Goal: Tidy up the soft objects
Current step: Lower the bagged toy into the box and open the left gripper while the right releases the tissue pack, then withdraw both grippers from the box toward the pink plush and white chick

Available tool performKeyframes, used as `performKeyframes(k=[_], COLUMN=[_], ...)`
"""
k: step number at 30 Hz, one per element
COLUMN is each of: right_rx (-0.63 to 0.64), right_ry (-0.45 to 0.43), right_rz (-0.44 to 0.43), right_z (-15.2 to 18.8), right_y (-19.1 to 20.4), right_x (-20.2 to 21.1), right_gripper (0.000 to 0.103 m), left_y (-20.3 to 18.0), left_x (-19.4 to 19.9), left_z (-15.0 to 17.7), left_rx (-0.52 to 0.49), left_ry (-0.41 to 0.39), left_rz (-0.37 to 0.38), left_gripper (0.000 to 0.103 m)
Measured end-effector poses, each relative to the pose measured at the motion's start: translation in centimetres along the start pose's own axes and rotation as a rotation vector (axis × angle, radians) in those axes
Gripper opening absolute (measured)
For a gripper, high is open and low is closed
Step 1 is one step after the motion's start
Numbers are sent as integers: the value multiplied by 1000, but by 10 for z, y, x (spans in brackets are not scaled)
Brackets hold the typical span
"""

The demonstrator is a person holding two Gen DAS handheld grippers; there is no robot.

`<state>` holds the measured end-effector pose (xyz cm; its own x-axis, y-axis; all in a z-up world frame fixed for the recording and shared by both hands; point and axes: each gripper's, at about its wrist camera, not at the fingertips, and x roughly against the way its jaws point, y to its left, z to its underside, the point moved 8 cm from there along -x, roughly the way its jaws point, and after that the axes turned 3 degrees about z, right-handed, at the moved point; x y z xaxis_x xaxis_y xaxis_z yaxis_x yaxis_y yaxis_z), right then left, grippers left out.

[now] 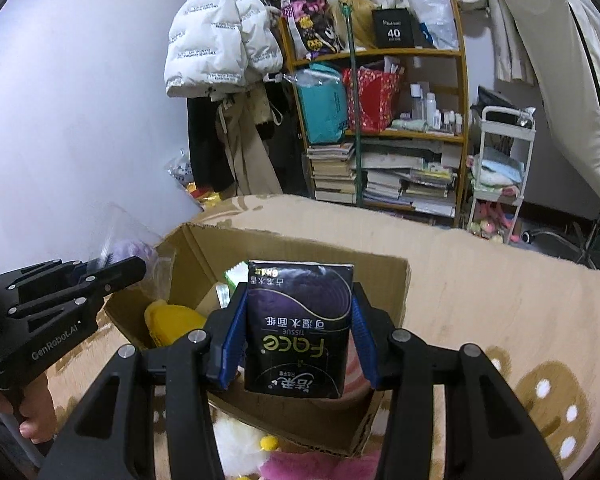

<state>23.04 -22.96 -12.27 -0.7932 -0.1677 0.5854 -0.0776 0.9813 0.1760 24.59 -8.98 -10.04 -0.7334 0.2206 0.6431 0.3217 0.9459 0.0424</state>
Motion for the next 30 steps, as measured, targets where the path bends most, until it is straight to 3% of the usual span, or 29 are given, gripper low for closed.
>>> performKeyframes(k=[5,8,13,17,19,21,30], right_rx=[-7,-17,-38,-52,-58,-64,-64], right_ry=[10,10,8,-1,-10,-17,-46], right_rz=[0,0,4,6,7,11,21], right_z=[2,3,5,3,0,-1,-6], right_y=[-1,-3,-7,-9,-11,-13,-12], right_x=[-1,-2,0,7,11,16,41], right_gripper=[51,66,70,80,81,89,103], left_y=[0,2,7,6,7,9,19], left_x=[-4,-6,-3,7,12,19,50], left_z=[5,7,7,3,2,2,-3], left_rx=[0,9,-7,-23,-16,2,37], left_ry=[19,33,36,5,-5,-15,-48], left_rz=[-7,-11,-42,-53,-62,-62,-80], left_gripper=[19,24,49,58,72,82,97])
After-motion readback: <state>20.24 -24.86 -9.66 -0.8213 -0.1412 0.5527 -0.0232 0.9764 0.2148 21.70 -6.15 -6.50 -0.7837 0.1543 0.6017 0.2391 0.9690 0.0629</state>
